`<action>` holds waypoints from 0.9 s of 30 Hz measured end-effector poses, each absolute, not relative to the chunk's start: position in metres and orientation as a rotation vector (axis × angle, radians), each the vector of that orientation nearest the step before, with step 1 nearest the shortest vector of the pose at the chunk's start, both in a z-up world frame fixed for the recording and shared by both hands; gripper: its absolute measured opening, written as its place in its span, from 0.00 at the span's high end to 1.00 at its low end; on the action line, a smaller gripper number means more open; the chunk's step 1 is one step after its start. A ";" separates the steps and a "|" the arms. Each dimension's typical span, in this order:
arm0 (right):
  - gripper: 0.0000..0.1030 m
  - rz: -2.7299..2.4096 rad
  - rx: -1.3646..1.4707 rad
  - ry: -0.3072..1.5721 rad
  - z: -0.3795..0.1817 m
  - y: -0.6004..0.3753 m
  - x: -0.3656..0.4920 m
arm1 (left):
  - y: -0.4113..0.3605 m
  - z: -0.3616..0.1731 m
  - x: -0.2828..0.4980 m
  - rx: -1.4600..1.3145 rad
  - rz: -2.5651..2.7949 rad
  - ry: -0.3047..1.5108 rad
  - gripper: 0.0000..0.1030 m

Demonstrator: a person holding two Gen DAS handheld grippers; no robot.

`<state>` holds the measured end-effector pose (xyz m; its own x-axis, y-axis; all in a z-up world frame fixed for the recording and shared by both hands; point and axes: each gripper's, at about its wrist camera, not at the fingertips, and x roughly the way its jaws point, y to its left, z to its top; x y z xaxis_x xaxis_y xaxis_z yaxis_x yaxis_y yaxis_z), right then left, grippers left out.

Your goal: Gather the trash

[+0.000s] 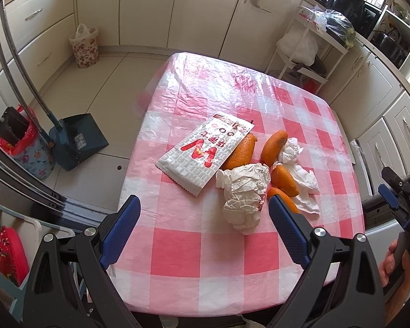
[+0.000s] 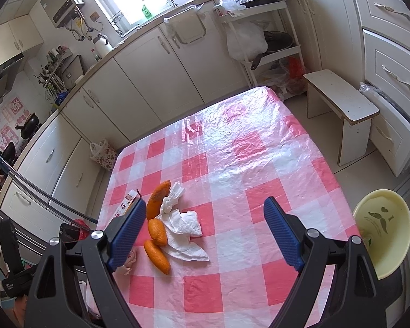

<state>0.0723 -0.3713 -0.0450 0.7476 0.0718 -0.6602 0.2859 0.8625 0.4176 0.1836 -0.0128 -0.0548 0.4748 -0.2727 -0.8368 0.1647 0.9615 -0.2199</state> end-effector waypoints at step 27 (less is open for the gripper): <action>0.18 -0.085 0.483 0.749 -0.045 -0.363 0.081 | 0.028 -0.046 0.178 -0.130 -0.303 0.990 0.11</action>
<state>0.0808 -0.3628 -0.0452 0.7345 0.0947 -0.6720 0.2434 0.8876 0.3911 0.1776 0.0278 -0.0463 0.5112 -0.3091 -0.8020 0.1921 0.9506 -0.2440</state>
